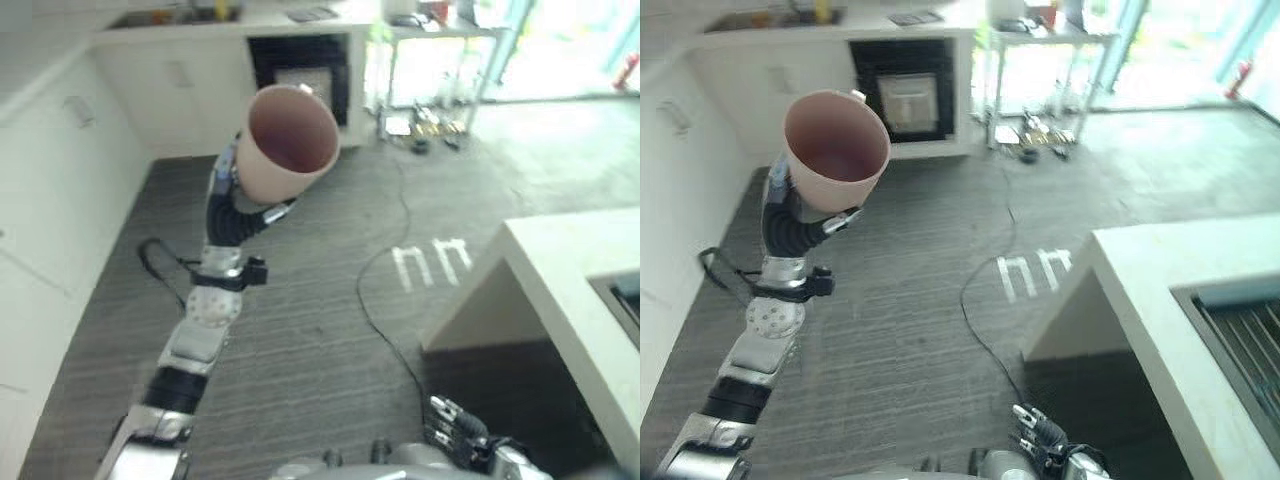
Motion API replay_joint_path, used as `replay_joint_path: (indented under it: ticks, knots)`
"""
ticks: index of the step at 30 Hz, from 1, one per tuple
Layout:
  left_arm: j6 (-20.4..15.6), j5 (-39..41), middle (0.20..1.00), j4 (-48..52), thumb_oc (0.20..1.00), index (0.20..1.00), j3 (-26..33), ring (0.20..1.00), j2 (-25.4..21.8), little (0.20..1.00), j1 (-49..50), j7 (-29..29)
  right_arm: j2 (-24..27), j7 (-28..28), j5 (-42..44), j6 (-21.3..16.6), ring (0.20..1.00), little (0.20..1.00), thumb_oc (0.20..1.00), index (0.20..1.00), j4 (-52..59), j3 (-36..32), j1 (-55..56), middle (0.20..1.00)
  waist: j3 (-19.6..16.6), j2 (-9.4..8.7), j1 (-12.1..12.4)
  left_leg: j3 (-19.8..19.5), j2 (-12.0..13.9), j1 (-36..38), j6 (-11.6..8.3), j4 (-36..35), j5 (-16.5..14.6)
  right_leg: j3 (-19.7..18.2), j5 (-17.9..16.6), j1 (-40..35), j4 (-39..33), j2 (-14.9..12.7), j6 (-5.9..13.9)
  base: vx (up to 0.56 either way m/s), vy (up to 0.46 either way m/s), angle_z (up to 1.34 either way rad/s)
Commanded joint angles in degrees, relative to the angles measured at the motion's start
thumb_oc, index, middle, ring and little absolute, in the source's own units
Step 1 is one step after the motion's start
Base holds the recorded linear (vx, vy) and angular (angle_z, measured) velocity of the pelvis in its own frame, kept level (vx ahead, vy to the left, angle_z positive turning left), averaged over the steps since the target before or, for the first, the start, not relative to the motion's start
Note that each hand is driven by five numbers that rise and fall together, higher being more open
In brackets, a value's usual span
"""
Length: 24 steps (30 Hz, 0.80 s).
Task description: Place the dishes in the dishwasher.
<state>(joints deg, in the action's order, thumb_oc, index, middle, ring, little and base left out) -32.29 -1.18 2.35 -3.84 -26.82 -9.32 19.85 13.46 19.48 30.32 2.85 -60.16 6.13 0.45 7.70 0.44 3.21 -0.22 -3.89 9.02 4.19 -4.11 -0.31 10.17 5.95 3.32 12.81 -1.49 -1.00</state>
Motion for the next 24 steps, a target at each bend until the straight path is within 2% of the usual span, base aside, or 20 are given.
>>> replay_joint_path:
  ticks: [1, 5, 7, 10, 11, 12, 13, 14, 17, 19, 21, 24]
  knots:
    - [1.4, -0.7, 0.2, 2.8, 0.2, 0.2, 4.8, 0.2, -1.2, 0.2, -1.0, -0.2, -1.3, 1.2, -3.6, 1.2, 1.0, 1.0, 1.0, 1.0, -2.3, 0.9, -0.9, 1.0, 0.1, -0.58, 0.6, 7.3, 3.2, 0.1, -3.6, -0.9, -3.9, 7.0, -1.2, -11.4, -10.7, -3.6, 7.16, 0.05, -0.118, -0.07]
    - [3.8, -1.7, 0.2, 7.0, 0.2, 0.2, 7.4, 0.2, -1.8, 0.2, 2.2, 0.2, -1.0, 0.7, -3.8, 0.2, 1.0, 1.0, 1.0, 1.0, -2.4, 2.4, -1.0, 1.0, 0.4, -0.74, 2.2, 6.5, 4.4, -1.0, -5.29, -0.9, -2.7, 7.6, -1.2, -13.1, -14.4, -1.7, 5.87, 0.04, -0.199, 0.02]
    - [3.5, -1.4, 0.2, 7.6, 0.2, 0.2, 8.6, 0.2, -1.7, 0.2, 3.1, 0.0, -0.9, 0.2, -3.4, 0.8, 1.0, 1.0, 1.0, 1.0, -2.1, 2.4, -0.9, 1.0, 0.6, -0.58, 2.5, 6.8, 5.0, -1.8, -6.27, -0.9, -2.1, 8.5, -1.2, -13.6, -15.3, -1.2, 5.56, -0.03, -0.143, 0.27]
    - [1.5, 0.2, 0.2, 7.1, 0.2, 0.2, 9.0, 0.2, -1.1, 0.2, 3.0, -1.9, -0.9, -2.1, -0.1, 1.1, 1.0, 1.0, 1.0, 1.0, -1.8, 0.9, 0.5, 1.0, 1.1, -0.11, 1.6, 12.0, 6.4, -2.1, -7.73, -0.7, -1.1, 11.6, -1.0, -14.2, -15.4, -1.4, 5.38, -0.08, -0.038, 0.53]
    - [0.8, 0.8, 0.2, 7.0, 0.2, 0.2, 8.5, 0.2, -0.8, 0.2, 2.6, -2.6, -0.7, -3.0, 1.8, 1.0, 1.0, 1.0, 1.0, 1.0, -1.6, 0.0, 1.0, 1.0, 1.5, -0.26, 0.9, 14.6, 6.9, -2.9, -8.12, 1.6, -1.3, 12.8, -1.0, -14.3, -15.2, -2.1, 5.24, -0.07, 0.048, 1.18]
    - [0.2, 0.8, 0.2, 6.8, 0.2, 0.2, 8.3, 0.2, -0.5, 0.2, 2.6, -2.5, -0.4, -3.1, 2.3, 1.0, 1.0, 1.0, 1.0, 1.0, -1.8, -0.8, 1.1, 1.0, 1.7, -0.63, 0.6, 14.6, 7.2, -3.0, -8.42, 4.6, -3.3, 12.4, -0.5, -14.8, -15.2, -2.6, 5.39, -0.08, 0.097, 1.34]
    - [-0.1, 0.7, 0.2, 7.0, 0.2, 0.2, 8.3, 0.2, -0.2, 0.2, 3.1, -1.9, 0.0, -3.2, 2.3, 1.1, 1.0, 1.0, 1.0, 1.0, -2.2, -1.8, 0.9, 1.0, 1.9, -0.93, 0.6, 13.8, 7.2, -3.5, -8.22, 7.2, -4.8, 12.0, -1.0, -14.6, -15.1, -3.2, 5.42, -0.04, 0.147, 1.12]
    - [-0.4, 0.7, 0.2, 7.2, 0.2, 0.2, 8.5, 0.2, -0.1, 0.2, 3.4, -1.8, 0.3, -2.8, 2.3, 1.0, 1.0, 1.0, 1.0, 1.0, -2.8, -2.4, 0.8, 1.0, 1.7, -0.86, 0.8, 13.1, 7.1, -3.0, -8.03, 6.2, -4.8, 11.7, -1.3, -14.5, -15.3, -3.3, 5.57, -0.07, 0.181, 0.48]
    - [-1.0, 1.3, 0.2, 6.9, 0.2, 0.2, 8.5, 0.2, -0.4, 0.2, 3.5, -2.0, 0.4, -2.3, 2.8, 0.1, 1.0, 1.0, 1.0, 1.0, -4.3, -3.5, 1.1, 1.0, 0.9, -0.01, 0.2, 14.4, 7.9, 0.4, -8.32, -0.5, -2.7, 12.4, -1.9, -14.9, -16.0, -3.4, 6.26, 0.0, 0.183, 0.0]
    - [-0.4, 3.6, 0.2, 6.7, 0.2, 0.2, 8.0, 0.2, -0.4, 0.2, 2.8, -2.1, 0.0, -2.9, 4.2, -0.9, 1.0, 1.0, 1.0, 1.0, -4.8, -3.7, 1.5, 1.0, 0.5, 0.2, -0.1, 14.2, 8.0, 0.7, -8.29, -0.9, -3.4, 12.5, -2.3, -14.9, -16.1, -3.8, 6.82, 0.0, 0.167, 0.1]
    - [0.6, 3.1, 0.2, 6.2, 0.2, 0.2, 6.5, 0.2, 0.1, 0.2, 2.0, -0.8, -1.2, -3.3, -0.8, -0.8, 1.0, 1.0, 1.0, 1.0, -3.9, -3.4, 2.0, 1.0, 0.0, 0.29, -0.6, 15.2, 8.0, 1.3, -8.16, -0.9, -4.4, 13.7, -2.6, -15.3, -16.2, -5.0, 7.81, -0.02, 0.158, 0.06]
    - [1.4, 3.5, 0.2, 6.2, 0.2, 0.2, 5.8, 0.2, 0.6, 0.2, 1.9, -0.7, -1.8, -3.7, -0.1, -0.4, 1.0, 1.0, 1.0, 1.0, -3.3, -2.3, 1.9, 1.0, -0.2, -0.05, -0.2, 14.8, 7.4, 1.7, -7.64, -0.9, -5.3, 13.7, -2.9, -15.9, -16.8, -5.4, 8.23, 0.0, 0.071, 0.07]
